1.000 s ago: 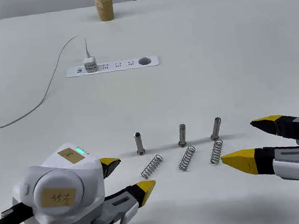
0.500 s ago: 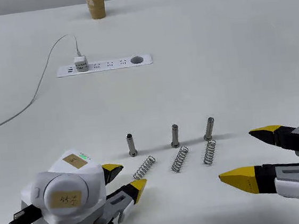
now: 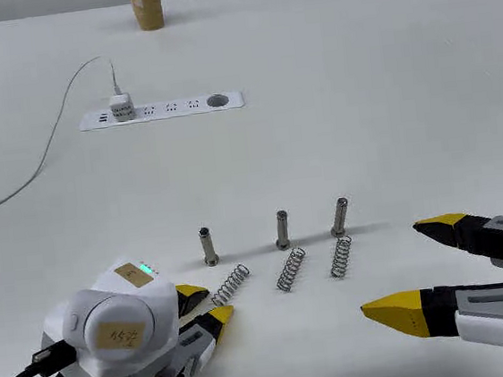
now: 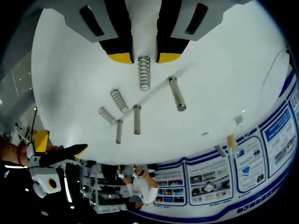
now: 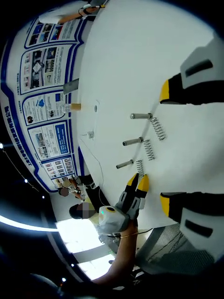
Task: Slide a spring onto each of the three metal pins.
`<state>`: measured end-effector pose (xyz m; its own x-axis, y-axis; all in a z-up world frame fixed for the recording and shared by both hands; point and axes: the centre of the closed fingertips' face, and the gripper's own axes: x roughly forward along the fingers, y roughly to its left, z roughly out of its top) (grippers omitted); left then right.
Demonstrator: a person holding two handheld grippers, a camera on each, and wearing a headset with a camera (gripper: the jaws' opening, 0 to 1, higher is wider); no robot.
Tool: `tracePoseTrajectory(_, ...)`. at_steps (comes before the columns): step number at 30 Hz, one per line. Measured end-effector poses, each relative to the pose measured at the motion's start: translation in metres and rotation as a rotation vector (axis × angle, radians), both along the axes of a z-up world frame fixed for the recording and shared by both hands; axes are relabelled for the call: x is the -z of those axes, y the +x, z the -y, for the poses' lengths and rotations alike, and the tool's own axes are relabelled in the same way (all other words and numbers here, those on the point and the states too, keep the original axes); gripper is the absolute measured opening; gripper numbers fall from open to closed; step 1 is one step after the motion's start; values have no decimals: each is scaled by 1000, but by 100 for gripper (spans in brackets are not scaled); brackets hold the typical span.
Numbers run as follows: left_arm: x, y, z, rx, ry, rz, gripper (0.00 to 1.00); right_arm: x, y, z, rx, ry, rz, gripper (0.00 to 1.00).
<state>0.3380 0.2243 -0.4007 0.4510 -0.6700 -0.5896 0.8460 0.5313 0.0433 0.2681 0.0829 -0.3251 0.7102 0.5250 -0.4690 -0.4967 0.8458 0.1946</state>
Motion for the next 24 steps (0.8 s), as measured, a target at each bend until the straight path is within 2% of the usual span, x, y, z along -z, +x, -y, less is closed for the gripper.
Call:
tracePoseTrajectory(9, 0, 1, 4, 14, -5, 2, 12, 2, 1, 0, 9, 4, -7, 77)
tracePoseTrajectory(14, 0, 2, 4, 13, -11, 6, 11, 4, 0, -1, 7, -14, -9, 76)
tracePoseTrajectory(20, -1, -1, 2, 11, -17, 19, 11, -3, 4, -5, 24, 10, 7, 75)
tracePoseTrajectory(24, -9, -5, 3, 16, -37, 31, 10, -7, 6, -10, 30, 26, 8, 73)
